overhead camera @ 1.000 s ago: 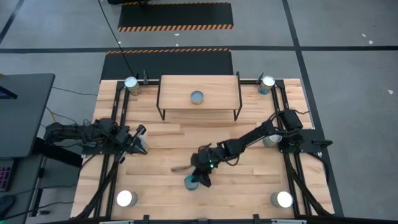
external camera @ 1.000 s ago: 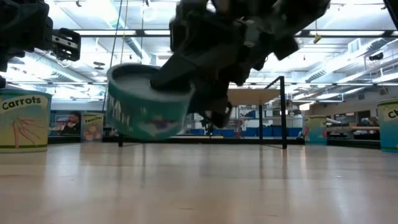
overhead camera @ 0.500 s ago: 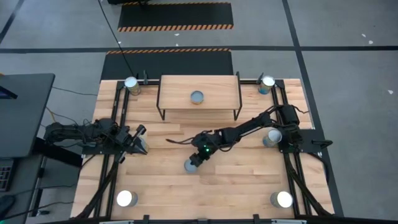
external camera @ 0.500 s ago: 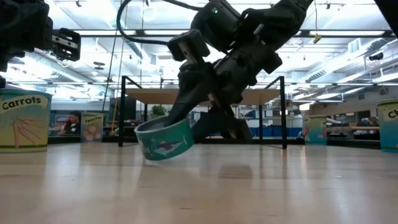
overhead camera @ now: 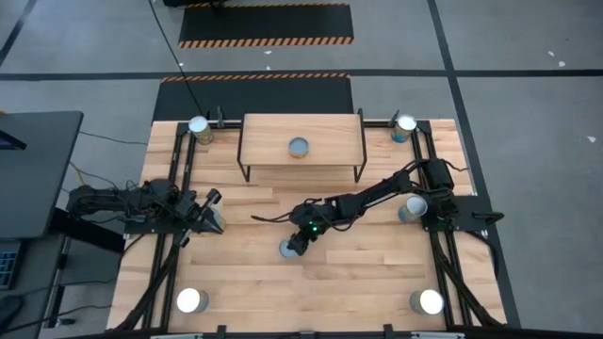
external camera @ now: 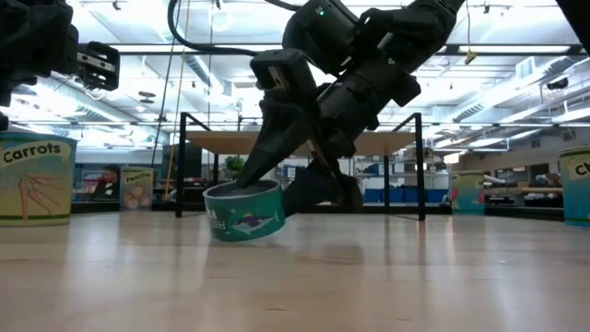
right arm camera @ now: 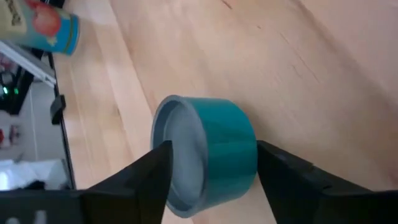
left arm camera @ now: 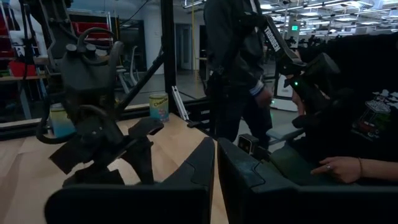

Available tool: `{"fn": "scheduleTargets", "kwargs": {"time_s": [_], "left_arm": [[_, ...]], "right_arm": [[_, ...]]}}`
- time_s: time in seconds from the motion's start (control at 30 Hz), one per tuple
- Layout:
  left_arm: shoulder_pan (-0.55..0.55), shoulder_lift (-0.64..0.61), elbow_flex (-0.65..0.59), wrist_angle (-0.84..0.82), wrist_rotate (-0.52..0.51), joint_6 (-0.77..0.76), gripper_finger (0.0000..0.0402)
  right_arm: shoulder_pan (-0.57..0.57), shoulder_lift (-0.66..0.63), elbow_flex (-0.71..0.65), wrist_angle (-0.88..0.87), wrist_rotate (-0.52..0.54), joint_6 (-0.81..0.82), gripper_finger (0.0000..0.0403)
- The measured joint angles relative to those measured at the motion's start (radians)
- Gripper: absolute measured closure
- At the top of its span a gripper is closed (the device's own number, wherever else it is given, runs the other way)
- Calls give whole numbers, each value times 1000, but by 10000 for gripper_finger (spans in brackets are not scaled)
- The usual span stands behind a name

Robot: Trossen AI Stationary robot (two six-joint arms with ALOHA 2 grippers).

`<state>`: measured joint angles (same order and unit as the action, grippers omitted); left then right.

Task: Pick and place cans onto a shelf
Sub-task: Put the small green tuna can on the shelf aligned with the other small yellow canned mushrooms

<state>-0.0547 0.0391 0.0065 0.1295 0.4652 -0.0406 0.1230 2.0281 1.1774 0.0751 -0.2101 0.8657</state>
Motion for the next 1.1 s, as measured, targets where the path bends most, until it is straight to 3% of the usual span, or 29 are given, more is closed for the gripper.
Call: {"fn": "scheduleTargets", "kwargs": {"time_s": [0.17, 0.3, 0.83, 1.1], "left_arm": [[0, 0, 0, 0, 0, 0, 374], [0, 0, 0, 0, 0, 0, 374], [0, 0, 0, 0, 0, 0, 374], [0, 0, 0, 0, 0, 0, 374]], "right_arm": [[0, -6, 0, -16, -25, -100, 126], [7, -38, 0, -84, 42, -183, 121], [292, -262, 1, -248, 531, -321, 121], [379, -261, 1, -155, 489, -524, 121]]}}
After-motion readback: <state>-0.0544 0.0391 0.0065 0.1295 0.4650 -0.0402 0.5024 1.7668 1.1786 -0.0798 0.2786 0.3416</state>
